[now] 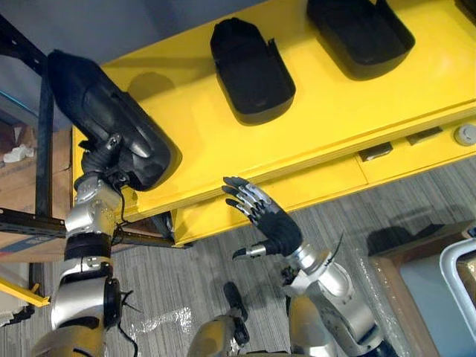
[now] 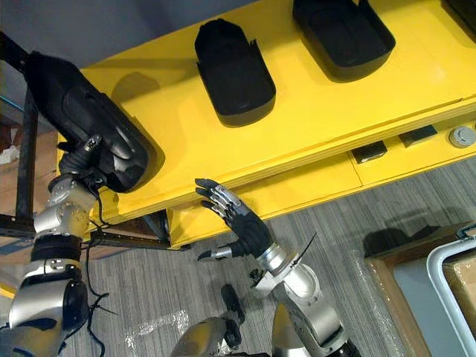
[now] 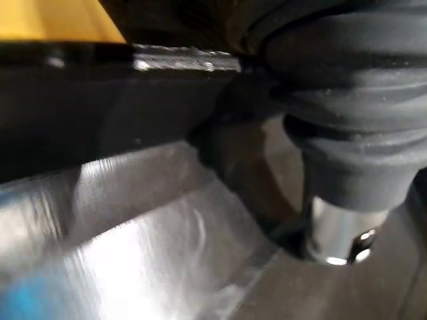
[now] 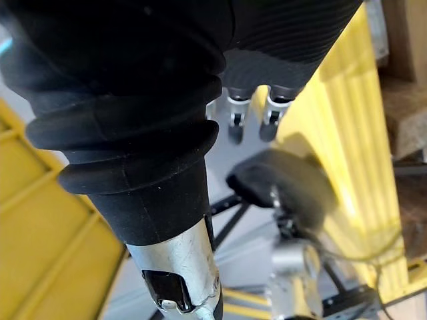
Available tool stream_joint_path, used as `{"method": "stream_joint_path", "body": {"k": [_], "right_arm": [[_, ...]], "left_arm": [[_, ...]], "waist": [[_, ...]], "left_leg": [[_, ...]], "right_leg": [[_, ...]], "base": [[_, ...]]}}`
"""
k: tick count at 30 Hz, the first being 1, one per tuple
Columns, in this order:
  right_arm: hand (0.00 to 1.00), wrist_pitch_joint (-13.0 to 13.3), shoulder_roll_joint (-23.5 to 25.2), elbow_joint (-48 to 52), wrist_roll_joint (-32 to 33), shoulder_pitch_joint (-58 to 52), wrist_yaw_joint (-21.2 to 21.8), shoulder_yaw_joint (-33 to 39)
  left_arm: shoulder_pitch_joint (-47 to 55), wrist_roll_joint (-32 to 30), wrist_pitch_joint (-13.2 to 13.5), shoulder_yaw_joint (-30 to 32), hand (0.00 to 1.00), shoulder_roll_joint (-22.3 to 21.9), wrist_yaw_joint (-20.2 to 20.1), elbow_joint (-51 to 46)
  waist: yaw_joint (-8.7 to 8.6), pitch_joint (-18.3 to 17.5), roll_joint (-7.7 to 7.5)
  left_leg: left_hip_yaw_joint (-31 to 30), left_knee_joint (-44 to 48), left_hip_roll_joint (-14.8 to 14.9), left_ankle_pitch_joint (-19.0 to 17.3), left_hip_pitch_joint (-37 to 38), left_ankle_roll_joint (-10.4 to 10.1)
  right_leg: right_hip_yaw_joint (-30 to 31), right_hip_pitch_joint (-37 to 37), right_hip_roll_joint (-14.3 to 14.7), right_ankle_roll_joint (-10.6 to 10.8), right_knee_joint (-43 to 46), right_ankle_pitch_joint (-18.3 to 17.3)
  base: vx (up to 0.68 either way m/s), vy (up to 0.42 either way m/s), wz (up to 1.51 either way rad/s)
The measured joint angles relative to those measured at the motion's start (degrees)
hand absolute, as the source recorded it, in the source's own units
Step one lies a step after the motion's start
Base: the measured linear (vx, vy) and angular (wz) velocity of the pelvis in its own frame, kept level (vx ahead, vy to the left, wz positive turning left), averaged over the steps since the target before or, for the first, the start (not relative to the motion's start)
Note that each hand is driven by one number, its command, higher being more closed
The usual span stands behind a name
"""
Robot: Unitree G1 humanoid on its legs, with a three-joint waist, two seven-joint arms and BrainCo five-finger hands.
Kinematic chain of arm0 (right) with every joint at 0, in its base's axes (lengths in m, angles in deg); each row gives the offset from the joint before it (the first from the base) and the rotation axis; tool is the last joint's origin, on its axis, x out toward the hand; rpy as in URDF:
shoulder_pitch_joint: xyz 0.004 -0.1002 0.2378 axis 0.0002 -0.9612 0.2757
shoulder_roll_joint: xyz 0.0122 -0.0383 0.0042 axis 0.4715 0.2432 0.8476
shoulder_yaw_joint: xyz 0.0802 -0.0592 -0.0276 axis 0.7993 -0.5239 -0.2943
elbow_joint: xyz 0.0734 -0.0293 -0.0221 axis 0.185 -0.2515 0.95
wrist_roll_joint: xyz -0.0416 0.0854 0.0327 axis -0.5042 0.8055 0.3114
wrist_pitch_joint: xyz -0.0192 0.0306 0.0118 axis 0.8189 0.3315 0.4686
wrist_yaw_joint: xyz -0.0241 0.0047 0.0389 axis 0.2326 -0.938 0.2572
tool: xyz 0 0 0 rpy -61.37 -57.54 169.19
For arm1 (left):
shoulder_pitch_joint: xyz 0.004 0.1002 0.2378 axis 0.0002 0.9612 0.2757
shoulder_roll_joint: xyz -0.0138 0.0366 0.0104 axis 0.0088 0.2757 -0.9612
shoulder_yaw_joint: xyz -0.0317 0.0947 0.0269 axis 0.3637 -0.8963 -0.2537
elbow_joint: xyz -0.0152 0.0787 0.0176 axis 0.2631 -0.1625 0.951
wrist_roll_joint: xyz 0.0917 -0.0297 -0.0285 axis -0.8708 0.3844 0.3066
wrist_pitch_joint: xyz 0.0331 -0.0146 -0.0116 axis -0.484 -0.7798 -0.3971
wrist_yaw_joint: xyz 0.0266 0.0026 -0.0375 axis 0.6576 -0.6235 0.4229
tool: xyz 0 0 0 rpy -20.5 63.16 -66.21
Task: Walk over and take plastic housings, then place them on the shelf
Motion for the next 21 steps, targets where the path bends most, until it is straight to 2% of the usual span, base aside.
{"method": "stream_joint_path", "body": {"k": [5,7,13,21], "right_arm": [[0.00,-0.19,0.00,-0.02,0.05,1.28,-1.40,-0.16],[0.00,-0.21,0.02,-0.02,0.62,2.13,-1.48,-0.07],[0.00,-0.39,0.02,-0.01,1.15,2.26,-1.44,-0.16],[0.00,-1.47,0.00,1.08,2.21,2.52,-0.84,-0.29]], "left_arm": [[-5.05,-5.60,-1.77,-2.25,1.00,2.36,1.79,2.05],[-6.90,-9.61,-4.04,-3.49,1.00,3.69,2.97,2.29],[-11.02,-15.13,-8.62,-4.60,1.00,4.89,2.82,2.43],[-14.66,-18.96,-9.12,-8.37,1.00,5.36,0.30,3.21]], "waist": [[-0.44,0.66,-0.84],[-0.92,1.11,-1.10],[-1.22,2.79,-0.91],[-1.10,2.82,-0.84]], "left_leg": [[0.02,-0.02,-0.40,0.36,-1.67,0.50],[0.14,0.02,-0.52,0.37,-1.87,0.52],[0.43,0.11,-0.75,0.37,-2.24,0.52],[-0.09,0.10,-1.78,0.63,-4.03,0.82]], "right_leg": [[0.29,-2.21,-0.34,0.04,1.34,-0.02],[0.50,-2.79,-0.46,0.05,2.21,-0.02],[0.86,-4.10,-0.75,0.06,3.82,-0.77],[0.56,-6.58,-2.13,0.20,6.70,-1.84]], "base": [[0.00,-0.001,0.01],[0.00,0.000,0.00],[0.00,-0.005,-0.01],[0.03,-0.007,0.08]]}}
